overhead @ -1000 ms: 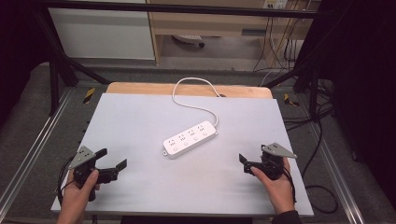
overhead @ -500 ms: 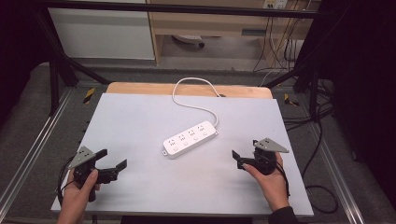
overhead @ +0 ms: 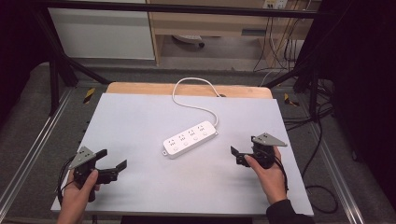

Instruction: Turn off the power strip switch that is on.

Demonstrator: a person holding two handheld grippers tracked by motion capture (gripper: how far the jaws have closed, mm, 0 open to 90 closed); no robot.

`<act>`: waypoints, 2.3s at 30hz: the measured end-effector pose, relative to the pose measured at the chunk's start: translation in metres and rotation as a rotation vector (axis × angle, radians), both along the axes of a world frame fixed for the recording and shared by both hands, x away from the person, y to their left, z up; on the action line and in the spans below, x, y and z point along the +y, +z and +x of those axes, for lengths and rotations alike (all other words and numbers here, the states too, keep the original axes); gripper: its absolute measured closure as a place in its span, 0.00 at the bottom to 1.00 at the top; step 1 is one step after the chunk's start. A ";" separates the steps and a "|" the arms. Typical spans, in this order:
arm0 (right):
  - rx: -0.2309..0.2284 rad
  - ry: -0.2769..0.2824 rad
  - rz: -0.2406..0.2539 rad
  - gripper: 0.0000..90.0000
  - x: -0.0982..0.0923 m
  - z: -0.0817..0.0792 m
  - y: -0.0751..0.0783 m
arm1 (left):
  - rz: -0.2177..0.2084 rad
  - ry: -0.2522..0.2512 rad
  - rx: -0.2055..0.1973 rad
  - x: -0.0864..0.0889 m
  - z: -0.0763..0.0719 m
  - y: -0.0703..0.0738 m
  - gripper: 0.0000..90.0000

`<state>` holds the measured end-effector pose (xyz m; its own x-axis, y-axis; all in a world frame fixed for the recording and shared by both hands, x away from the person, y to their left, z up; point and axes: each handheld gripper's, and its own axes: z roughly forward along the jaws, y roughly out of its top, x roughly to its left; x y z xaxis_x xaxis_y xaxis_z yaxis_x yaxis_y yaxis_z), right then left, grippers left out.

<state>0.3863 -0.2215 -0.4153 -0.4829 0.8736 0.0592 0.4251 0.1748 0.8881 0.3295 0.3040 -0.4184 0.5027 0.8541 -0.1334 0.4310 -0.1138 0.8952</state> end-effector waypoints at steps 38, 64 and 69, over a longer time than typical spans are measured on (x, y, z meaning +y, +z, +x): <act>0.000 0.004 0.030 0.09 0.033 0.052 0.004 | -0.002 -0.002 0.010 0.001 0.001 -0.001 0.06; -0.011 0.022 0.062 0.34 0.058 0.062 -0.004 | 0.003 -0.006 0.012 0.000 0.000 -0.001 0.06; -0.026 0.048 0.068 0.48 0.065 0.062 -0.002 | 0.002 -0.007 0.012 0.000 0.001 -0.001 0.06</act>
